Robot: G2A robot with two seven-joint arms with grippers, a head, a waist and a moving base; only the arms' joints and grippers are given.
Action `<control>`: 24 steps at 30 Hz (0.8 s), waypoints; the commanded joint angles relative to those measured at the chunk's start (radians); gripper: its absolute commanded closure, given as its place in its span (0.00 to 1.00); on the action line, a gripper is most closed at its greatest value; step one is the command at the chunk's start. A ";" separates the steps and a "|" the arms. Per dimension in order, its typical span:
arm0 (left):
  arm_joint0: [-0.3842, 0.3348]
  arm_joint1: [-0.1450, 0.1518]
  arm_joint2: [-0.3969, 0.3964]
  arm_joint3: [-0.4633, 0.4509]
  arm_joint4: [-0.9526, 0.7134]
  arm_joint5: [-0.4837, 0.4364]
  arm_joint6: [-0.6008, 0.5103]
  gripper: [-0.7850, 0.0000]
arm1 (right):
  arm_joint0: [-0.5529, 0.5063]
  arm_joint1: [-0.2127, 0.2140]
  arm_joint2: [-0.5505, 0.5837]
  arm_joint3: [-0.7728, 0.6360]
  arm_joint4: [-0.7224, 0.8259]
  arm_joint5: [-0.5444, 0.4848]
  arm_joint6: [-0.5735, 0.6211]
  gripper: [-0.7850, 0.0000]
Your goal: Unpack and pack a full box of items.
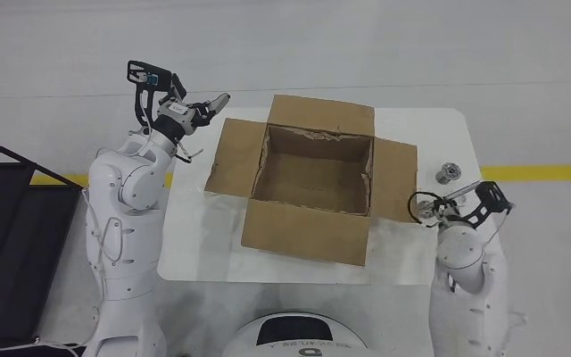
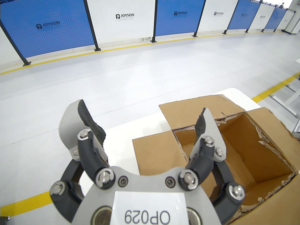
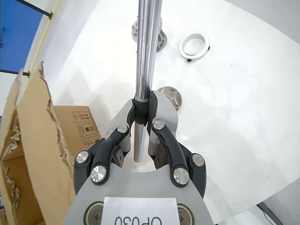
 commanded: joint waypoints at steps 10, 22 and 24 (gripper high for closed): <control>0.000 0.000 -0.001 0.000 -0.001 0.000 0.000 0.00 | 0.020 0.021 0.083 0.112 0.046 -0.024 0.080 1.00; 0.000 0.000 -0.001 0.000 -0.001 0.000 0.000 0.00 | 0.062 0.042 0.112 0.174 0.047 -0.016 0.148 1.00; 0.000 0.000 -0.001 0.000 -0.001 0.000 0.000 0.00 | 0.055 0.043 0.112 0.166 0.056 -0.017 0.140 1.00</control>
